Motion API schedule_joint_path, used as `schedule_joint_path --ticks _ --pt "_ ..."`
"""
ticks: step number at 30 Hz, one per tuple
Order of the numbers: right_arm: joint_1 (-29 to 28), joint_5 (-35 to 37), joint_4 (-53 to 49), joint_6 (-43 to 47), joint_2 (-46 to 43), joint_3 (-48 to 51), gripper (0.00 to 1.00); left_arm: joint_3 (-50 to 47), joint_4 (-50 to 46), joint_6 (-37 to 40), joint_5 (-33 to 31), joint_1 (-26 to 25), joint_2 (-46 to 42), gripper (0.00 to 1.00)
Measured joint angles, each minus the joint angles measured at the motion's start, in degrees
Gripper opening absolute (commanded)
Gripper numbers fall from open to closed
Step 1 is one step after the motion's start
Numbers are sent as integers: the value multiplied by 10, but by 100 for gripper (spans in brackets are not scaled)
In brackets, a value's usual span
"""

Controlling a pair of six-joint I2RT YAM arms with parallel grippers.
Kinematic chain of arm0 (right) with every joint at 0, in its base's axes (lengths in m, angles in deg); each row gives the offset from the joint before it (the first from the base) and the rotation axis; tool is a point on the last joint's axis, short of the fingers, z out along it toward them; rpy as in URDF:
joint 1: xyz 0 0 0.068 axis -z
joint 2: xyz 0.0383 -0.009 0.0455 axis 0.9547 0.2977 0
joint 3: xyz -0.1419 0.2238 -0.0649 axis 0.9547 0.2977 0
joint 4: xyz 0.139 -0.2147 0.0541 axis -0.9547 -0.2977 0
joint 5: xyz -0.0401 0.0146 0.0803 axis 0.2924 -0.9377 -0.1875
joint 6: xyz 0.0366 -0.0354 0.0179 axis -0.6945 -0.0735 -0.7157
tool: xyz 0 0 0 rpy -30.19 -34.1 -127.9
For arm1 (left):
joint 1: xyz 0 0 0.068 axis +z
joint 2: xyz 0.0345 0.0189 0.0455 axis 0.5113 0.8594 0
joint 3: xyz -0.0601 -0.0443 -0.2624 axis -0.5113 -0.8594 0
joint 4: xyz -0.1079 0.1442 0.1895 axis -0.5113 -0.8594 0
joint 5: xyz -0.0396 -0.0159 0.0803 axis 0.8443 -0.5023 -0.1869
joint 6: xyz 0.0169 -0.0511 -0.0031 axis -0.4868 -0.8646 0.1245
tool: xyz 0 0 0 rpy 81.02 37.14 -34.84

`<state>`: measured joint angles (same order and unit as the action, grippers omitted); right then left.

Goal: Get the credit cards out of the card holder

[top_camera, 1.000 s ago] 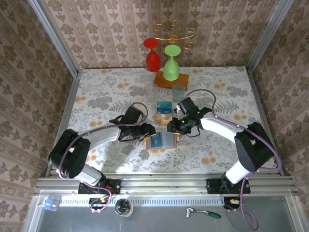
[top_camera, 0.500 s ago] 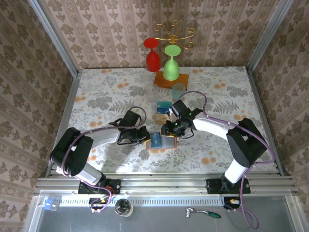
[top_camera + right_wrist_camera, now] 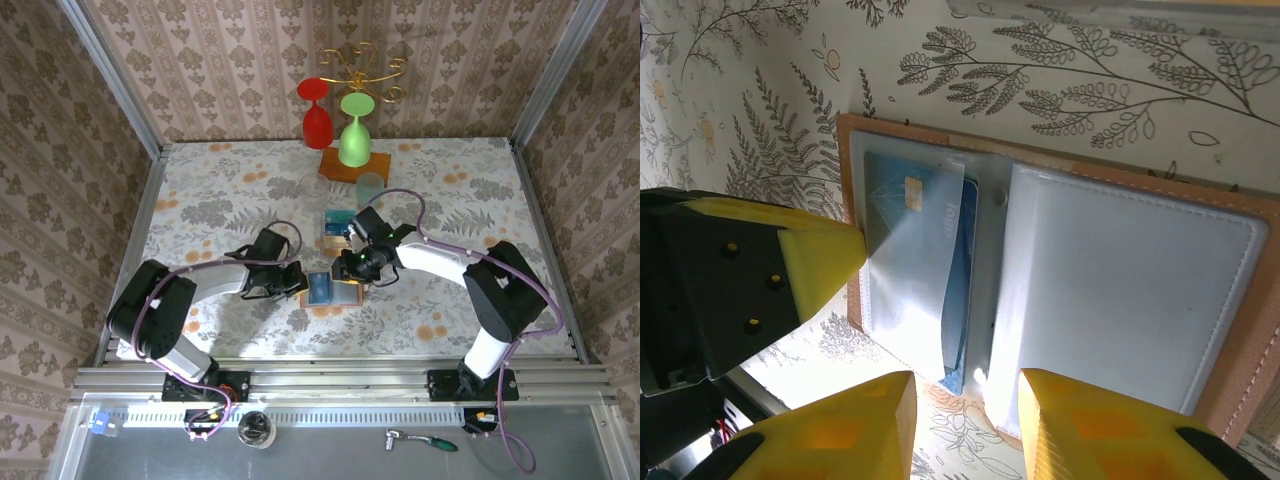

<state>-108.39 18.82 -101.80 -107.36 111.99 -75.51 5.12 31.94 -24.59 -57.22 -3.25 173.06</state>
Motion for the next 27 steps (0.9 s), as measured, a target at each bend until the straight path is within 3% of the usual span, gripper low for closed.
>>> schedule_joint_path --ticks 16,27 --pt "-21 0 17 -18 17 -14 33 -3 -61 29 -18 11 -58 2" --pt "-22 -1 30 -24 38 -17 33 5 -47 33 -11 11 -28 4"
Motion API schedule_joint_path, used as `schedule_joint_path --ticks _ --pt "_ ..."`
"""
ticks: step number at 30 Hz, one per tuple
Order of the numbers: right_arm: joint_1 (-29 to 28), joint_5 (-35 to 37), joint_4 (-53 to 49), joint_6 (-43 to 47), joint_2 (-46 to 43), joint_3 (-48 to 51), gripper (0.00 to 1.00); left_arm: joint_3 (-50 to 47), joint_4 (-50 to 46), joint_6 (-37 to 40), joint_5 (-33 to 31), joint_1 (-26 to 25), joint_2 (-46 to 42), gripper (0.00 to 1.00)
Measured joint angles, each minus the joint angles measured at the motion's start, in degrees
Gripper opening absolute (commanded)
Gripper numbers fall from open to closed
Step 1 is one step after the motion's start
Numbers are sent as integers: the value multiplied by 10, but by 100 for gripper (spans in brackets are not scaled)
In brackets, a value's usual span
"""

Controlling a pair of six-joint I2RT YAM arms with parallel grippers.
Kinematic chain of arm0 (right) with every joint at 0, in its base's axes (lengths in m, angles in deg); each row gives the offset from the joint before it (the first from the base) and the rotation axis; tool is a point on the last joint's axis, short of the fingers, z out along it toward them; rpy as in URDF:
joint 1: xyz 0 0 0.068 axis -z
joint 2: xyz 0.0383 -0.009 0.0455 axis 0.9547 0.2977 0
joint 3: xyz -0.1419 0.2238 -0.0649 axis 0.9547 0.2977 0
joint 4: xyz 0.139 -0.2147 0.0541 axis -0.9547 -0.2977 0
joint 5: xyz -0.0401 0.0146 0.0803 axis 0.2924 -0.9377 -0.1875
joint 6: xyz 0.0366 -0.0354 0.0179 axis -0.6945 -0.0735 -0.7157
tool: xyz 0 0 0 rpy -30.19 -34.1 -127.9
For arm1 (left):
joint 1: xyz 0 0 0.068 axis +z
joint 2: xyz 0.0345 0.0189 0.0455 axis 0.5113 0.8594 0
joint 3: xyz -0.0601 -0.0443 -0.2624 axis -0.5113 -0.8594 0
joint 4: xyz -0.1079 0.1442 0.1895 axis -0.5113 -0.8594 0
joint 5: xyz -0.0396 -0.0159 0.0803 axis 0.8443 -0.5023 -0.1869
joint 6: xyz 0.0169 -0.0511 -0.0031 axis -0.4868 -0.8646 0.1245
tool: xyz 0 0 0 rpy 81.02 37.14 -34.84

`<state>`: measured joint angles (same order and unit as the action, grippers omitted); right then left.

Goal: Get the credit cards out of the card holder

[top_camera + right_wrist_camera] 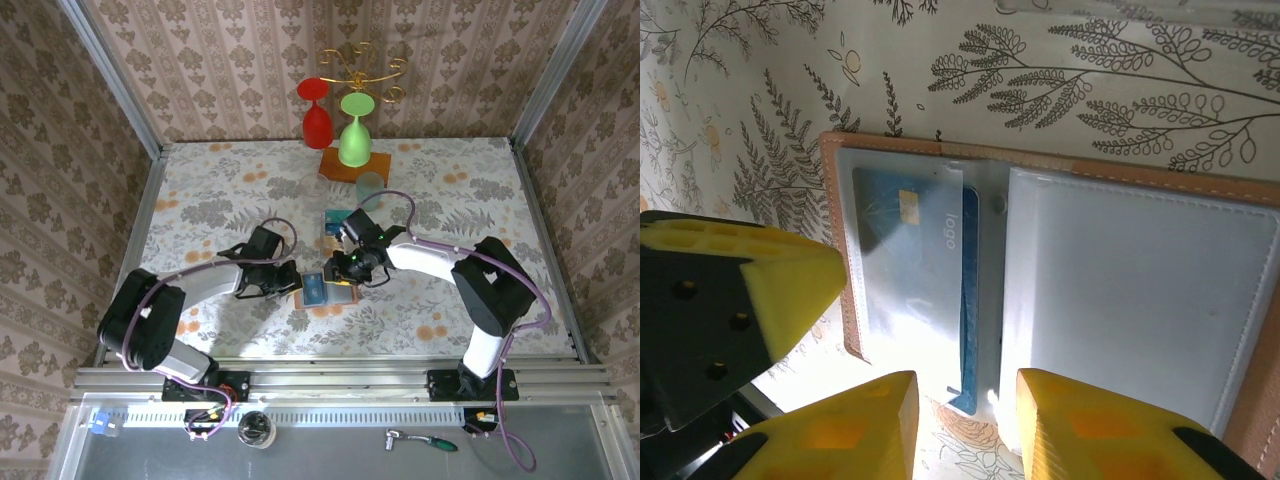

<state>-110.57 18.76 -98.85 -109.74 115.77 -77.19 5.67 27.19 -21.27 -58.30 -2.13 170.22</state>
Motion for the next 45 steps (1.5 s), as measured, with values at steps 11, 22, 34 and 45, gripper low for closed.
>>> schedule_joint_path --ticks 11,22,34,45 --pt "-5 -15 18 -7 21 -5 26 0 17 0 7 0 19 2" --pt "-15 -30 36 -15 56 -22 26 0 17 0 9 4 19 2" --pt "-17 -34 45 -15 76 -33 25 0 17 0 9 4 19 2" --pt "-19 -27 30 -11 87 -45 25 0 17 0 9 4 19 3"
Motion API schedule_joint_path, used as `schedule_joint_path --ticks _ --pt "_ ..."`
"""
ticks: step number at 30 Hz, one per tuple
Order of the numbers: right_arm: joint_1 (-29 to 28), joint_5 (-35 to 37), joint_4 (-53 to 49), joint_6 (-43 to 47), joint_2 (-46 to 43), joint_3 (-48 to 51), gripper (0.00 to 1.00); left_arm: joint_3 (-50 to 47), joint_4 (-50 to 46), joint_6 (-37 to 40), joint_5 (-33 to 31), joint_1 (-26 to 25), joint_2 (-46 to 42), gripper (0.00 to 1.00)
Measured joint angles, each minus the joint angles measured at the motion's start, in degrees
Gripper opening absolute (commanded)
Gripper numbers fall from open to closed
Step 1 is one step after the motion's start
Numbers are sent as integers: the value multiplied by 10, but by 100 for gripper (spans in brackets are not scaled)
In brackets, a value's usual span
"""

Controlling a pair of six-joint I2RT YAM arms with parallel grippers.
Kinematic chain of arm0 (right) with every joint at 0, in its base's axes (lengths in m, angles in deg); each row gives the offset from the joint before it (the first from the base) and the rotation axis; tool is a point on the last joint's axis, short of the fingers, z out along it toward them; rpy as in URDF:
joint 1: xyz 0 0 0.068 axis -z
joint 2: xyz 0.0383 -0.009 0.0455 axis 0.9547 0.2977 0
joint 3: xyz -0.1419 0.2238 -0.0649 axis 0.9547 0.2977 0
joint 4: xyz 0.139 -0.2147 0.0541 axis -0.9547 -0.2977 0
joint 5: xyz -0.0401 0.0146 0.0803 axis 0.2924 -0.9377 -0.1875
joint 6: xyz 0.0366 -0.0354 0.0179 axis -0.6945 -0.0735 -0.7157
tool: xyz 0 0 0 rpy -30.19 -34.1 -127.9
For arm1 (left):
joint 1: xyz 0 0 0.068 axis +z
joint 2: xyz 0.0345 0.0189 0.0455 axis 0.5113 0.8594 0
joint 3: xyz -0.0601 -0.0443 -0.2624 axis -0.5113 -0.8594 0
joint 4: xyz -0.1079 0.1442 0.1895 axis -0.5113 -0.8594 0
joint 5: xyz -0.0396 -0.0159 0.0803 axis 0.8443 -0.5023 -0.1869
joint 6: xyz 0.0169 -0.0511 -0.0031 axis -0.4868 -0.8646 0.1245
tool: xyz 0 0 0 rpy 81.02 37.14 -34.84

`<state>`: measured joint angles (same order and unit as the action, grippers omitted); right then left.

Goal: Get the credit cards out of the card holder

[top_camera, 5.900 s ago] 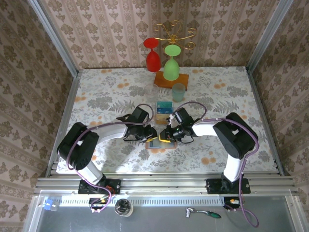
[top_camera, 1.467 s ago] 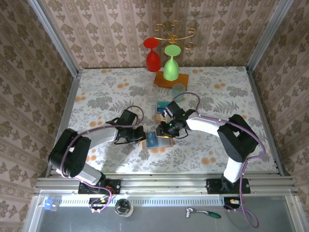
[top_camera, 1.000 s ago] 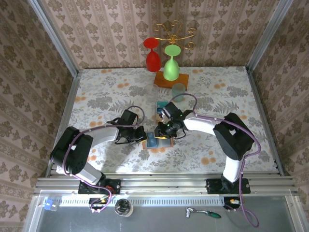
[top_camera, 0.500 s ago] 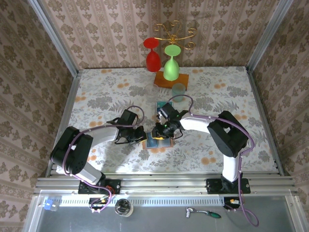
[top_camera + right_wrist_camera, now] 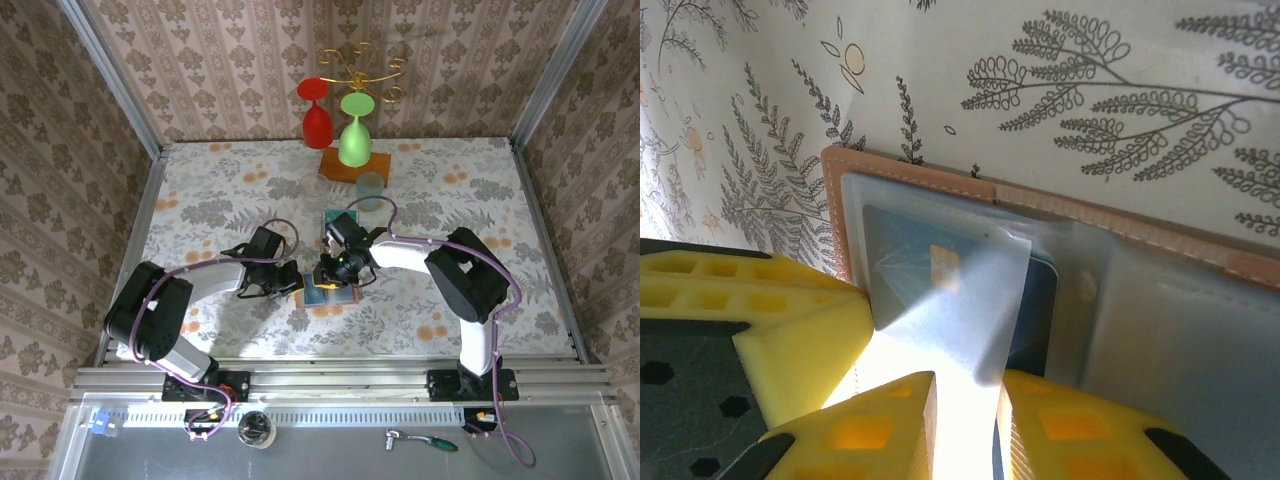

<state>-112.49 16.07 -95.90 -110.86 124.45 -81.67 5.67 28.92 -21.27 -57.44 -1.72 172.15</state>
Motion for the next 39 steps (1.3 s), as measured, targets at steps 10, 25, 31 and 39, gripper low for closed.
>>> schedule_joint_path --ticks 10,25,31,39 --pt "-2 37 -46 27 0 -18 25 0 0 0 0 0 0 3" --pt "-4 51 -70 32 -5 -25 26 8 -20 2 0 1 0 4" --pt "-4 60 -77 34 -19 -25 26 14 -33 2 -1 0 -10 4" --pt "-4 69 -78 38 -37 -25 27 22 -39 2 -1 -8 -12 3"
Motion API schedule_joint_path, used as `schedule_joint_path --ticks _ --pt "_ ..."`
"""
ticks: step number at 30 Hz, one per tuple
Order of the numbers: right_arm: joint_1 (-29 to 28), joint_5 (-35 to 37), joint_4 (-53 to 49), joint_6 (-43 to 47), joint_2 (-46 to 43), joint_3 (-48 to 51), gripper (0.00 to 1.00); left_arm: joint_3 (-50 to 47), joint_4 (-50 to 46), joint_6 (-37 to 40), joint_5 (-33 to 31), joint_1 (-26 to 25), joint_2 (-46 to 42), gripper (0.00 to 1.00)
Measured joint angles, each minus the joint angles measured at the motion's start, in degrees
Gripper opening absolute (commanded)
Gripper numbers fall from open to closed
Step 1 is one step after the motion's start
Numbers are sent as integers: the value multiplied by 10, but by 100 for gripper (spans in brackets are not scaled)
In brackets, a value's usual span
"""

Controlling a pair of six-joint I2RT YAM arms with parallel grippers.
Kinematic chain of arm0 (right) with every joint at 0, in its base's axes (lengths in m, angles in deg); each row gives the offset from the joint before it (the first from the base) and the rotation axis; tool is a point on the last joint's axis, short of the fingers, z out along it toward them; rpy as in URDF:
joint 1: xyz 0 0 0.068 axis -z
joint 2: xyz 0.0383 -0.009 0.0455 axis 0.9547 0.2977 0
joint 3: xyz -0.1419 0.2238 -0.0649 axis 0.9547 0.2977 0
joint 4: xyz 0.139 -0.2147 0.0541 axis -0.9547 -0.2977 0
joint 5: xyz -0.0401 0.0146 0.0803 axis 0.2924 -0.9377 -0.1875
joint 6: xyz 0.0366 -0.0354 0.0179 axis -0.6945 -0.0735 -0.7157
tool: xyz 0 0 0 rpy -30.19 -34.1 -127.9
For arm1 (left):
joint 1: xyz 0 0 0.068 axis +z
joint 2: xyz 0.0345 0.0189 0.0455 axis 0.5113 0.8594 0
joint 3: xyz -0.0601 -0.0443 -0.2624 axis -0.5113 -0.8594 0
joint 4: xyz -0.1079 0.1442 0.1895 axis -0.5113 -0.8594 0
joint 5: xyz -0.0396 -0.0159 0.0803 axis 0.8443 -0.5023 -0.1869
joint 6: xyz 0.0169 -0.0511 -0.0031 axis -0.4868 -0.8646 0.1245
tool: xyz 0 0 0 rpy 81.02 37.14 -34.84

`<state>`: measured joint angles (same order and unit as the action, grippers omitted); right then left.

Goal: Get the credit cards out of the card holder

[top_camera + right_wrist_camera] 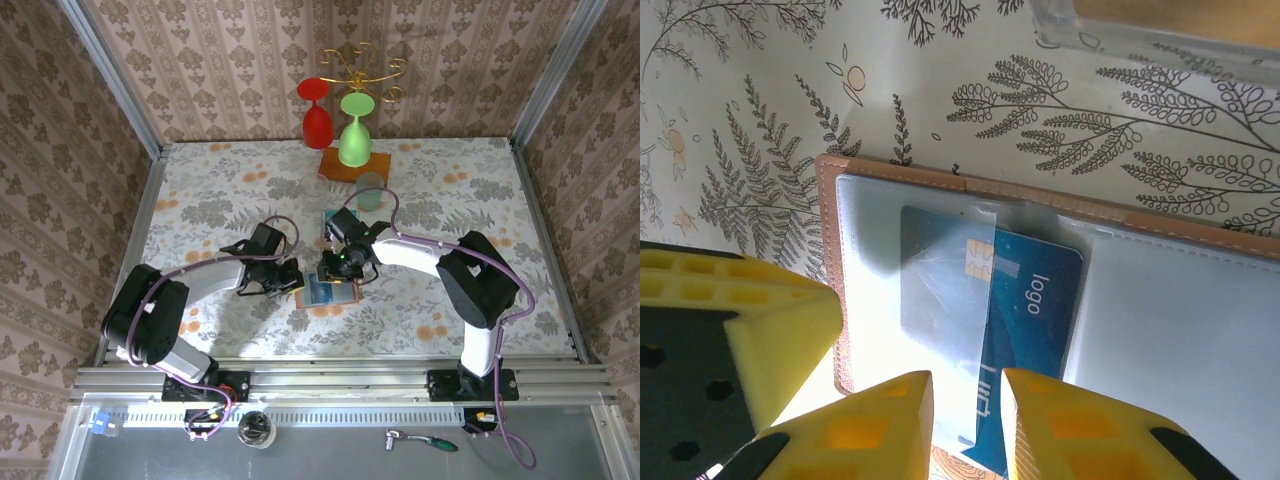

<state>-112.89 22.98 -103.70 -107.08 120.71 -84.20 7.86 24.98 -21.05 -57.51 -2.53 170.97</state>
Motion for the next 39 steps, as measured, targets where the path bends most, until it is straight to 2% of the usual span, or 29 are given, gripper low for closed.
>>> schedule_joint_path --ticks 15,39 --pt "0 6 -5 3 -7 13 29 19 7 -1 0 -27 25 2" --pt "14 -3 12 0 -9 39 30 19 0 -1 -12 -28 35 0"
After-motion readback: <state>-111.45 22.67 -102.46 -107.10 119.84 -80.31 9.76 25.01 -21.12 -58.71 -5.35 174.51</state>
